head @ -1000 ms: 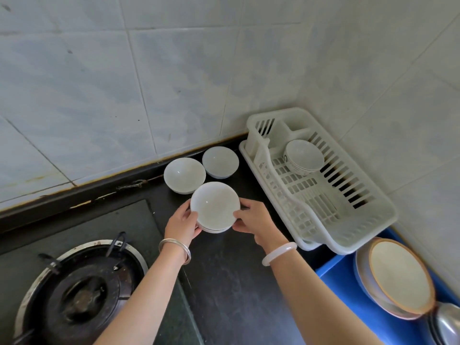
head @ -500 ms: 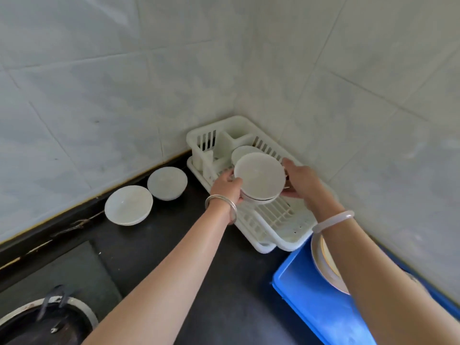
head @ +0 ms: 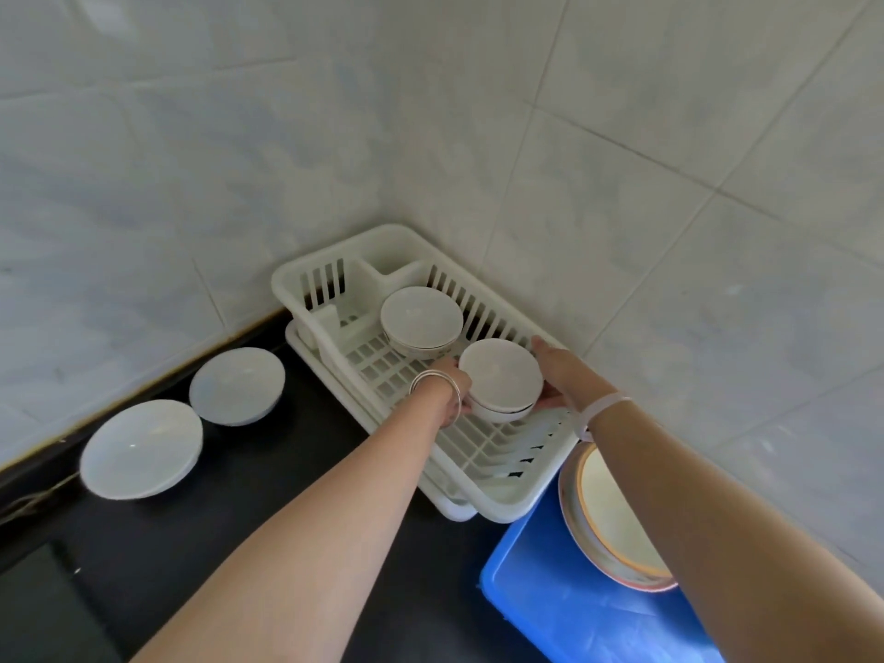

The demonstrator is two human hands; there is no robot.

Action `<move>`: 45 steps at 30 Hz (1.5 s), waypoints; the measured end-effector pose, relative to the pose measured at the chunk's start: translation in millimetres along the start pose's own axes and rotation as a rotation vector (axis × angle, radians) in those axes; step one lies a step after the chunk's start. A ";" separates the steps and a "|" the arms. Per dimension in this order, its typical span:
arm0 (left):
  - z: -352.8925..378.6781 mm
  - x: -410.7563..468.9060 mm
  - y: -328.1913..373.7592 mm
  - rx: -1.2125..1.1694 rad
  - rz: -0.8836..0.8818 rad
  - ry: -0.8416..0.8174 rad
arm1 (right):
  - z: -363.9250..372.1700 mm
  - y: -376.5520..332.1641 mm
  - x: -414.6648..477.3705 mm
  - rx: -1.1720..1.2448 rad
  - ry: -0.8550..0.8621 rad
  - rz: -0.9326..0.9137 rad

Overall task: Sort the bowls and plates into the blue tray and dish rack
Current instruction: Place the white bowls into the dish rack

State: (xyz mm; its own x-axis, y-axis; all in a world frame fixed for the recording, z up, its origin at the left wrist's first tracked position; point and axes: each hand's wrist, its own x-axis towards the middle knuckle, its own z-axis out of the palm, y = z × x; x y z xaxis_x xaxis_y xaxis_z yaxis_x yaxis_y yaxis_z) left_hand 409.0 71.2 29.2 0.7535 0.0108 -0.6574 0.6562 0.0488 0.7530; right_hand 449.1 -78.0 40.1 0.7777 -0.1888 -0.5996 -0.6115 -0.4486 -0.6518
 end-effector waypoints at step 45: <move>-219.6 -109.1 -124.4 0.131 0.223 0.828 | 229.3 -27.9 -128.9 -0.168 -0.390 -0.248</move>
State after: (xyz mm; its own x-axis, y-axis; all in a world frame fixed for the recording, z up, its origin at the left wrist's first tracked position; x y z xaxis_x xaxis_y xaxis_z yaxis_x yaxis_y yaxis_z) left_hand 236.3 283.3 0.7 0.6267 0.7324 -0.2661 0.5347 -0.1558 0.8306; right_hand 332.5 159.1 29.1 0.7645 0.2686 -0.5860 -0.3576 -0.5797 -0.7321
